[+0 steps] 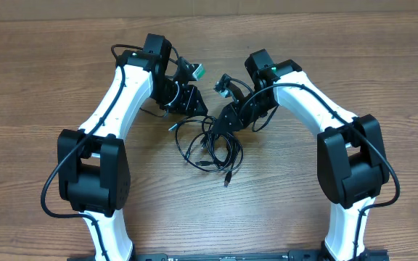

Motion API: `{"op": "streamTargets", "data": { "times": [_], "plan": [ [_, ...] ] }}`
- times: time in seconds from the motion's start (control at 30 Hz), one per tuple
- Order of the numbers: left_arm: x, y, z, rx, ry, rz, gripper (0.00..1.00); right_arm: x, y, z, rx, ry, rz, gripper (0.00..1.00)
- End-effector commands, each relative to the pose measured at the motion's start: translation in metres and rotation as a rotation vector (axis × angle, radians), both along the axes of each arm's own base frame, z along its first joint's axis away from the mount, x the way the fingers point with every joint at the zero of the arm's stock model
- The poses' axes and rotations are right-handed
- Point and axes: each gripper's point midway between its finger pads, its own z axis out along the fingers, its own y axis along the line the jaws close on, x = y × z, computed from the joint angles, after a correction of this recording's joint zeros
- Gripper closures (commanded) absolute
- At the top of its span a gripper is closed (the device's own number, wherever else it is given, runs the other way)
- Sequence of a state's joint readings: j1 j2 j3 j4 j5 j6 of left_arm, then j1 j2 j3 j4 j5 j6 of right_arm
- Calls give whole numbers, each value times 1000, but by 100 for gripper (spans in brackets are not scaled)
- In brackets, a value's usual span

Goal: Untangle cables
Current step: 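Lift the held cables with both grippers and pull them apart sideways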

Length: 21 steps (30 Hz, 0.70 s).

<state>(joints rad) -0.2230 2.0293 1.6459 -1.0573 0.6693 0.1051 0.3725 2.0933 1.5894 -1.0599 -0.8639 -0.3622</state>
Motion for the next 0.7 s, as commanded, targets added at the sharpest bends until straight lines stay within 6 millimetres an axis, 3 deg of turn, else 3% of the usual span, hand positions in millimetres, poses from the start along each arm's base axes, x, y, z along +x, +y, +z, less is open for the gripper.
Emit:
{"op": "streamTargets", "data": {
  "times": [0.0, 0.4, 0.67],
  "plan": [
    [-4, -8, 4, -27, 16, -1, 79, 7, 5, 29, 68, -15, -29, 96],
    [-25, -5, 3, -33, -36, -184, 84, 8, 5, 30, 70, -22, -29, 96],
    [-29, -14, 13, -116, -8, -173, 75, 9, 5, 30, 71, -26, -29, 96]
  ]
}}
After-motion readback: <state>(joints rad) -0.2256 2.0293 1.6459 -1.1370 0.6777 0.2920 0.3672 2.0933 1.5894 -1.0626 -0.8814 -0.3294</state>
